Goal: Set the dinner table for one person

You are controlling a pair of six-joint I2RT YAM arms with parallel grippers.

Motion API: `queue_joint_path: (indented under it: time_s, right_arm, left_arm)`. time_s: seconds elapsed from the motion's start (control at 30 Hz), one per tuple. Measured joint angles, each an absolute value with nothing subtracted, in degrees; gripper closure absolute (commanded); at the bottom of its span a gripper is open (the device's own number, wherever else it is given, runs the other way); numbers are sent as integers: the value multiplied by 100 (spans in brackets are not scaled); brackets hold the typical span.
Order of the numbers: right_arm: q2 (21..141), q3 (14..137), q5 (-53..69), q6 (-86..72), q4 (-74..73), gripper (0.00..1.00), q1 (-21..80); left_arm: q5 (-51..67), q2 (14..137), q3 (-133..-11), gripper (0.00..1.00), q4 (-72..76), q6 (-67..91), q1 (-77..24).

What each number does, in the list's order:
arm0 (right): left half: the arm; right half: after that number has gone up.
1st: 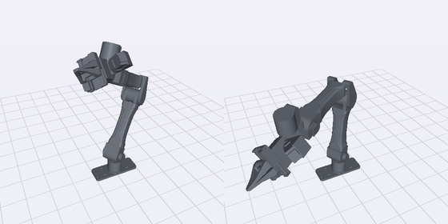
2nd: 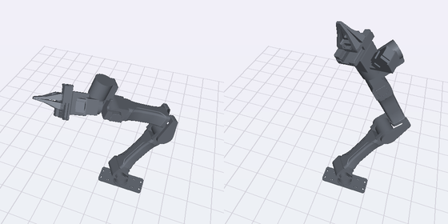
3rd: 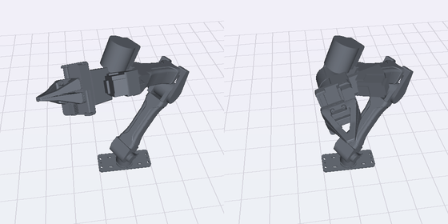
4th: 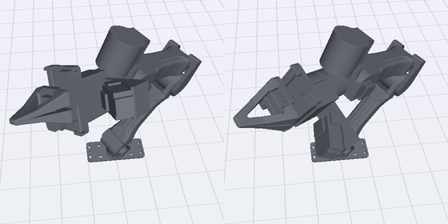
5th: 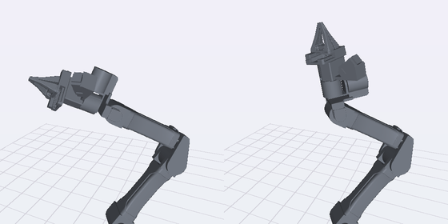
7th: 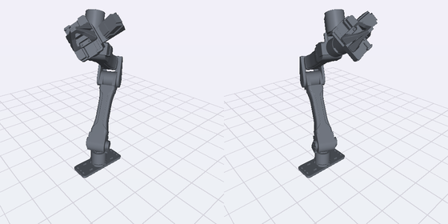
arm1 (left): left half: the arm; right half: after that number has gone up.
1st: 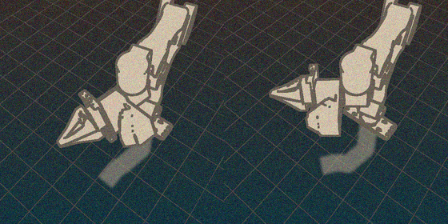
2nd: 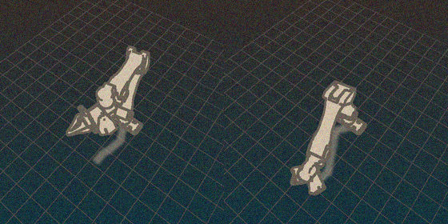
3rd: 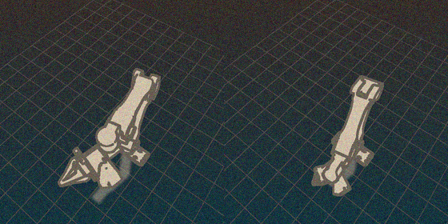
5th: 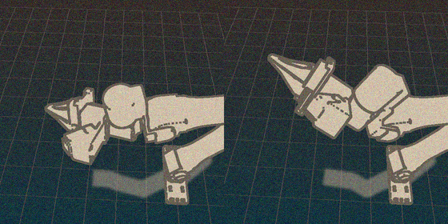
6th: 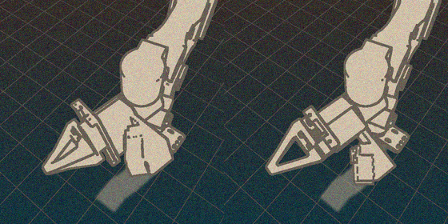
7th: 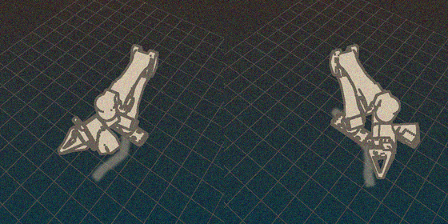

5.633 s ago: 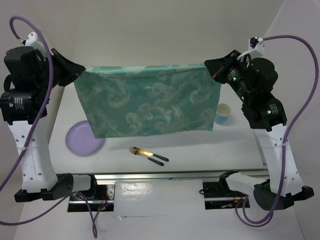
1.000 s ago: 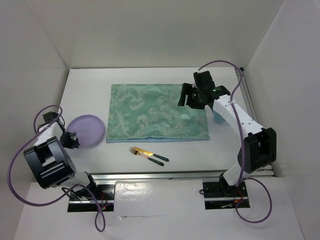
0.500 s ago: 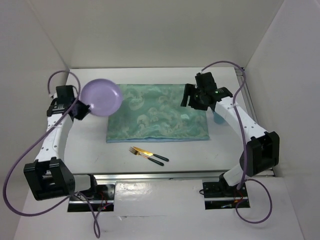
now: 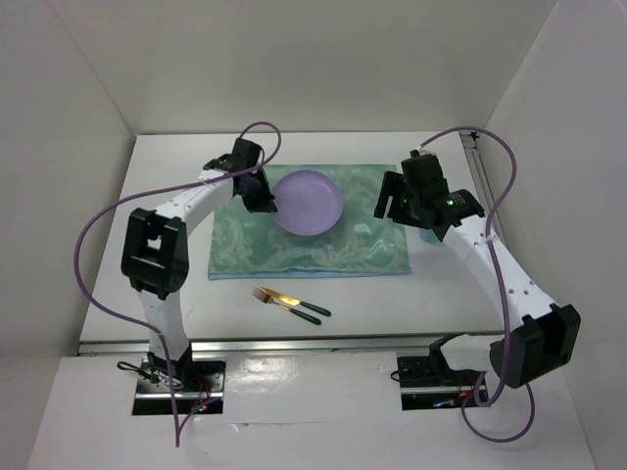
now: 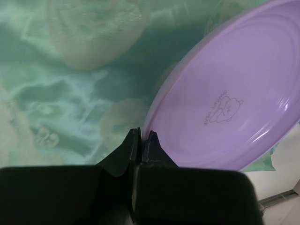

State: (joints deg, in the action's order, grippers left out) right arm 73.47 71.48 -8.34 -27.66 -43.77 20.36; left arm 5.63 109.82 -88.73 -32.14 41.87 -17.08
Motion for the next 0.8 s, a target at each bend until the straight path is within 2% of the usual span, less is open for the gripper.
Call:
queue_joint_path:
  time_s: [0.23, 0.27, 0.33, 0.8]
  right_arm:
    - [7061, 6825, -972, -2834, -4615, 20, 1855]
    - [7050, 6781, -972, -2847, -4676, 15, 1806]
    - [7030, 6735, -991, -2869, -4766, 13, 1715]
    - [6794, 6694, -991, -2845, -4960, 13, 1317]
  left_arm:
    - [609, 11854, -9614, 100, -3229, 4198, -2097]
    - [611, 11933, -9649, 100, -3229, 4202, -2145]
    - [609, 12070, -9690, 100, -3236, 4198, -2209]
    - [410, 12501, -9918, 100, -3450, 4250, -2204]
